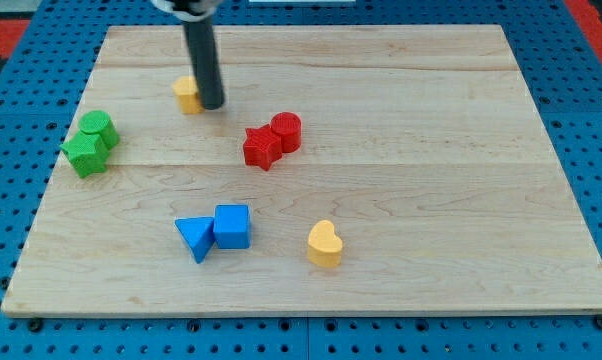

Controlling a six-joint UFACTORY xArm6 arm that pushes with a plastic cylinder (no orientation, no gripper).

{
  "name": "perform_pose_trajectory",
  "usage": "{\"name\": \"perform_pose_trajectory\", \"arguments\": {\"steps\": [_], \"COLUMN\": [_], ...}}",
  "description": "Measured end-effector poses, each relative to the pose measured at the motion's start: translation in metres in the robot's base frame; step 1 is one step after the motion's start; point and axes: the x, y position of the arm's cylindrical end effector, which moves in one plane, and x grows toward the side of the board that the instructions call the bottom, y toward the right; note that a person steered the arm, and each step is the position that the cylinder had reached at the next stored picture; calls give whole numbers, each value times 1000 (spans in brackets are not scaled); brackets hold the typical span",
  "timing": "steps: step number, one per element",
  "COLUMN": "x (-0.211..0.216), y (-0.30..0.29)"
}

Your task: Move the yellow hexagon to the top left

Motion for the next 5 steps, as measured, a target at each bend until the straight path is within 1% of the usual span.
{"name": "perform_pose_trajectory", "arguments": {"steps": [1,2,3,4,5], "x": [-34,-22,23,-12,-68], "y": [-24,-14,-41,-71,-44]}}
